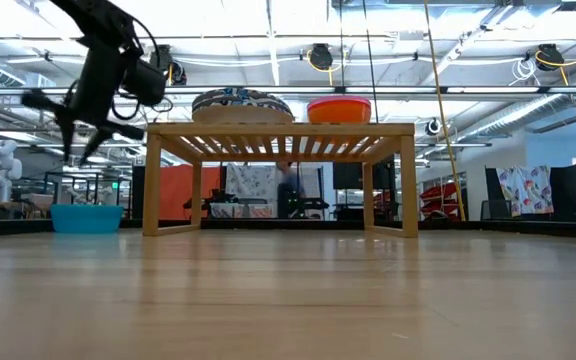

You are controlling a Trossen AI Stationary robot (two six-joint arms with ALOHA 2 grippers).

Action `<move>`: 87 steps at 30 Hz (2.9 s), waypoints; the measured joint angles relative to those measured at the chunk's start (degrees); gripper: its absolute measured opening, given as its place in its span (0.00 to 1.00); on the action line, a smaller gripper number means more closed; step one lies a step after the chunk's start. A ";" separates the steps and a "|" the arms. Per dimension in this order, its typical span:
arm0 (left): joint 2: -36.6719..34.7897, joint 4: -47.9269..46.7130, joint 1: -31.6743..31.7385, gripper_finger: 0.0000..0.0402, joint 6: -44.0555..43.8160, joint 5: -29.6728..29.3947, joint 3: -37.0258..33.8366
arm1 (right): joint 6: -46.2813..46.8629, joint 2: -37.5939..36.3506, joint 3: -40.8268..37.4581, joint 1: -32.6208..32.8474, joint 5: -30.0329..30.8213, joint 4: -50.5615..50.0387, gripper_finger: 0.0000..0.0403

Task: Place and stack bowls onto a shelf
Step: Stack the blue bowl on top of the red bowl on the shelf

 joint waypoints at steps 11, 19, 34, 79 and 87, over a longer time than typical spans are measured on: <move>0.02 9.28 -0.32 0.24 -3.94 4.99 -8.53 | 0.24 0.00 0.00 0.00 -0.02 -0.45 0.00; -0.40 9.58 -1.25 0.24 -8.14 2.64 -11.11 | 0.24 0.00 0.00 0.00 -0.04 -0.45 0.00; -0.96 10.29 -2.91 0.24 -18.08 0.65 -11.11 | 0.30 0.00 0.00 0.00 -0.08 -0.47 0.00; -0.90 19.09 -3.23 0.24 -18.89 -1.35 -15.53 | 0.41 0.00 0.00 -0.02 -0.10 -0.45 0.00; -2.18 20.51 -3.23 0.24 -21.99 -3.17 -15.57 | 0.41 0.00 0.00 -0.02 -0.10 -1.06 0.00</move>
